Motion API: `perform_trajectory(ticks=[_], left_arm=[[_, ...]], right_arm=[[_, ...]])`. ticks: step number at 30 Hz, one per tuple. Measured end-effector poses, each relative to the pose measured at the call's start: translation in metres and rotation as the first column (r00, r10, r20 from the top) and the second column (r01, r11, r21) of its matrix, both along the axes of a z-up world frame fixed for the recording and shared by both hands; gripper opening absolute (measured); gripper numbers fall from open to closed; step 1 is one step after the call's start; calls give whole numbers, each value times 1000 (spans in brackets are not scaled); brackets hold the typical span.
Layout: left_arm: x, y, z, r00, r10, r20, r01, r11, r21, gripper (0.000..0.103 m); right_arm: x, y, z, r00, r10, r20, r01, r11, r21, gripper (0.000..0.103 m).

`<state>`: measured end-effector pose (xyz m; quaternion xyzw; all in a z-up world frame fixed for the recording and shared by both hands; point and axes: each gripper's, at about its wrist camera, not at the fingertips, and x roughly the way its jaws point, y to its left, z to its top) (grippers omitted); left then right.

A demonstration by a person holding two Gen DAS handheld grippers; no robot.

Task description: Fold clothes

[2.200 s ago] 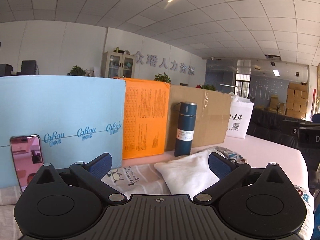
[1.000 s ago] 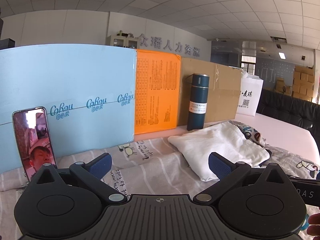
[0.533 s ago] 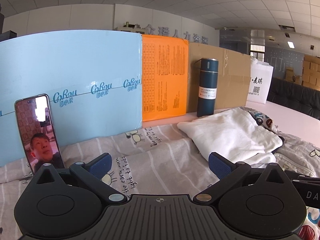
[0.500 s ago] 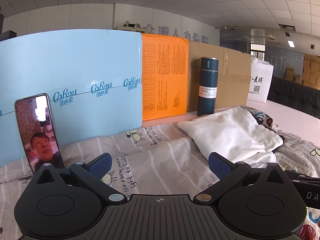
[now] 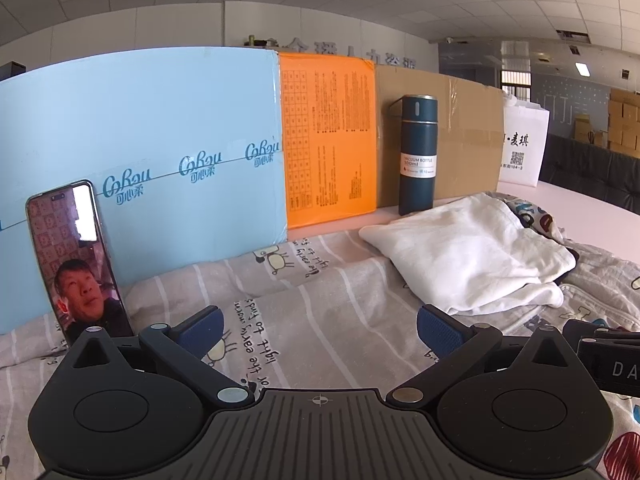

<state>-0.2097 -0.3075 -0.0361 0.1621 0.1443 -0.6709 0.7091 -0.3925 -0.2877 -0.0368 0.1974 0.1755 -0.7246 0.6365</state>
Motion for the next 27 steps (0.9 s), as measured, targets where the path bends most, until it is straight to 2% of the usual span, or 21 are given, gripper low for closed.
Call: perform_trajectory(ticks=[27], left_arm=[[2, 0, -1, 1000, -13, -15, 13, 1000, 16, 103]], right_arm=[[3, -5, -6, 1000, 7, -17, -6, 999, 34, 103]])
